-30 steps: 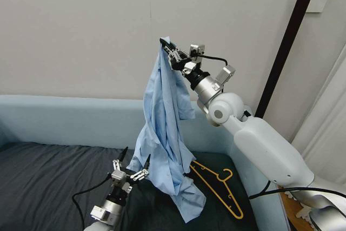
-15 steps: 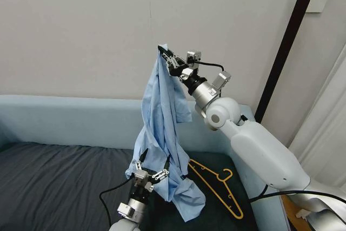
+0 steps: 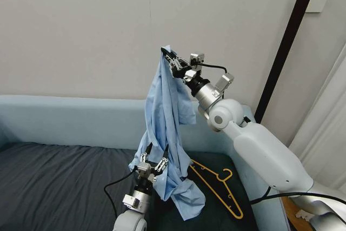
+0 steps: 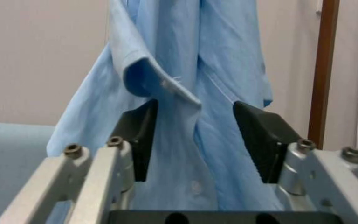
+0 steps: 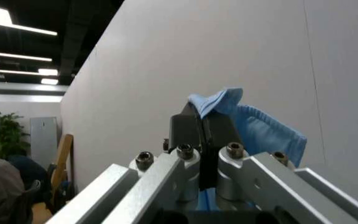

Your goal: Pick up the clothes from the sofa and hang them on the clothes hanger.

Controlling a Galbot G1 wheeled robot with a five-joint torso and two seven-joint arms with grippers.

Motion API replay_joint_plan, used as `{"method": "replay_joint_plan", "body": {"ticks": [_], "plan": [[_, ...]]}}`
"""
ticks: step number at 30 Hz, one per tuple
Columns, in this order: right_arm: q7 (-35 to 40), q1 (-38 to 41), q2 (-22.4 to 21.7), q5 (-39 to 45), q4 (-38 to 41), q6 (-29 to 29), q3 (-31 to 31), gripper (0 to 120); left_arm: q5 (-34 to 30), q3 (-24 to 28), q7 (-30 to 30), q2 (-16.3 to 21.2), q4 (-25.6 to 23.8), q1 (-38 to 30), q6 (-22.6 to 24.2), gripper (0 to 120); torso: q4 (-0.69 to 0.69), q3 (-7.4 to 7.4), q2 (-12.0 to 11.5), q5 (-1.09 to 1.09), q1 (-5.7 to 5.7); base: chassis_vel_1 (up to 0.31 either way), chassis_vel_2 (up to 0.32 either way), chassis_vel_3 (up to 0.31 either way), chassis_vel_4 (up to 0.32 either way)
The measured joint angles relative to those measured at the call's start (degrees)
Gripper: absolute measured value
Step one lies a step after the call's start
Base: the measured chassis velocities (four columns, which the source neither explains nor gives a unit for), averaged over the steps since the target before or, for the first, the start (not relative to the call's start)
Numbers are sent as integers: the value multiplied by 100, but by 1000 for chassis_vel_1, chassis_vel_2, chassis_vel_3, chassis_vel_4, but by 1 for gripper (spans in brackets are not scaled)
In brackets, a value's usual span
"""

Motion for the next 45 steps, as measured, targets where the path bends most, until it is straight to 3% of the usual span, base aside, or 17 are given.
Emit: {"method": "replay_joint_plan", "body": {"ticks": [7, 13, 21, 24, 25, 28, 30, 31, 34, 35, 40, 45], "plan": [[-8, -8, -12, 26, 35, 0, 20, 0, 45, -16, -109, -135, 94, -83, -30, 26, -1, 0, 0, 0, 0, 0, 0, 0, 0], [19, -84, -4, -22, -4, 13, 84, 0, -47, -120, -136, 72, -110, 24, -53, 1, 1, 0, 0, 0, 0, 0, 0, 0, 0], [430, -140, -60, -239, -176, 0, 187, 0, -459, -272, -126, 378, -559, 137, -64, 0, 0, 0, 0, -2, 0, 0, 0, 0, 0], [432, -131, -221, -370, -318, 40, 335, 0, -1055, -494, -115, 980, -1144, 4, 154, 0, 0, 0, 0, -2, 0, 0, 0, 0, 0], [432, -131, -221, -370, -318, 40, 335, 0, -1055, -494, -115, 980, -1144, 4, 154, 0, 0, 0, 0, -2, 0, 0, 0, 0, 0], [387, -132, -423, -396, -398, 63, 416, 0, -1883, -680, -238, 2013, -1642, -336, 429, 0, -1, 0, 0, -3, 0, 0, 0, 0, 0], [316, -167, -541, -352, -360, 64, 527, 0, -2604, -734, -334, 2895, -1905, -713, 644, 0, 0, 0, 0, -1, 0, 0, 0, 0, 0], [316, -167, -541, -352, -360, 64, 527, 0, -2604, -734, -334, 2895, -1905, -713, 644, 0, 0, 0, 0, -1, 0, 0, 0, 0, 0], [256, -186, -670, -140, -167, 70, 652, 0, -3398, -636, -353, 3874, -2022, -1318, 823, 0, 0, 0, 0, -2, 0, 0, 0, 0, 0], [256, -186, -670, -140, -167, 70, 652, 0, -3398, -636, -353, 3874, -2022, -1318, 823, 0, 0, 0, 0, -2, 0, 0, 0, 0, 0], [-57, -83, -943, 471, 242, 253, 682, 0, -3852, -162, -229, 4803, -1932, -2247, 923, 0, 0, 0, 0, -1, 0, 0, 0, 0, 0], [-57, -35, -1277, 283, 537, 103, 654, 0, -3917, 210, -48, 5161, -1767, -2851, 938, 0, -1, -1, 0, -1, 0, 0, 0, 0, 0]]}}
